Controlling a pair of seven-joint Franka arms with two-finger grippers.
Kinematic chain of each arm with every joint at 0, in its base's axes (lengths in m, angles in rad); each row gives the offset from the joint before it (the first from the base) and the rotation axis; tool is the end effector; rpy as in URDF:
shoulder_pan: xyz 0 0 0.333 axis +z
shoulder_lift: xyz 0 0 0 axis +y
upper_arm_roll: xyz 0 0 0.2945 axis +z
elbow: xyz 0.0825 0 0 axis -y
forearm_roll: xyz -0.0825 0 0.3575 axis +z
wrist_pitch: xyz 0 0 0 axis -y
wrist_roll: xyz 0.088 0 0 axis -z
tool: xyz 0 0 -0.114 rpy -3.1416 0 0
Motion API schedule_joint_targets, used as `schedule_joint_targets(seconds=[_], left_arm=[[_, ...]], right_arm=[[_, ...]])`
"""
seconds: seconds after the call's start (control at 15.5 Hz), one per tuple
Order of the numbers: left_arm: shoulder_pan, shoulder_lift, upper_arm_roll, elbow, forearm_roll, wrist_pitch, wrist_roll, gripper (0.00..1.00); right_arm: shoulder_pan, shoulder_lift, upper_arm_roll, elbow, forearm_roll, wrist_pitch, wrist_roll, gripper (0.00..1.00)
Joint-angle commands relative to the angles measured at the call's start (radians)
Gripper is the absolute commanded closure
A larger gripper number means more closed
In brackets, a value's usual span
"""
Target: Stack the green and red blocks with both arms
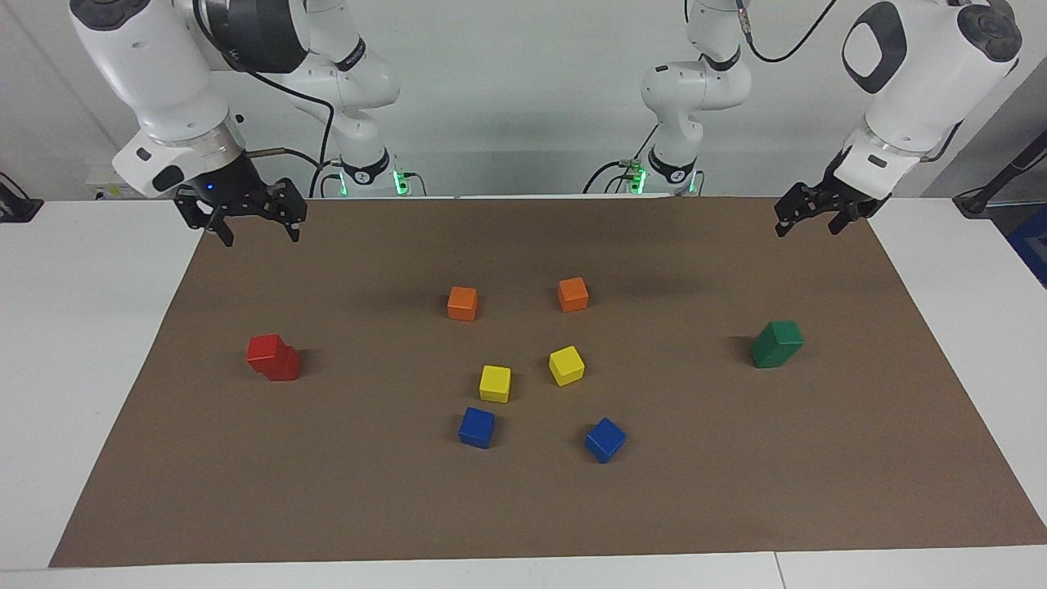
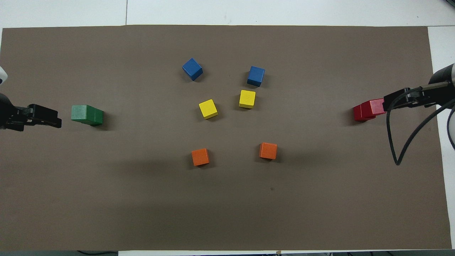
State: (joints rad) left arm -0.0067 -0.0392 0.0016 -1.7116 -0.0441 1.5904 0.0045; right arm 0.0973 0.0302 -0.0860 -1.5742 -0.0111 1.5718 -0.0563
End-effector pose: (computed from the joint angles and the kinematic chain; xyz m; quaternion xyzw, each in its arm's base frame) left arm 0.5133 -0.0076 0.5556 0.9989 -0.0035 -0.0410 0.0220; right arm 0.5356 0.0054 0.5786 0.9993 0.0339 -0.0164 0.0065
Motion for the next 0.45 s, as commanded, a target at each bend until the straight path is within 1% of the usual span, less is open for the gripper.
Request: schedule_joint_targets(seconds=[0.0, 0.39], left_arm=[[-0.013, -0.019, 0.015, -0.013, -0.020, -0.009, -0.006, 0.00], [-0.013, -0.019, 0.015, -0.013, -0.020, -0.007, -0.006, 0.00]], right_arm=[[-0.013, -0.015, 0.011, -0.021, -0.010, 0.019, 0.013, 0.00], [-0.021, -0.015, 0.009, -0.021, -0.009, 0.016, 0.013, 0.00]])
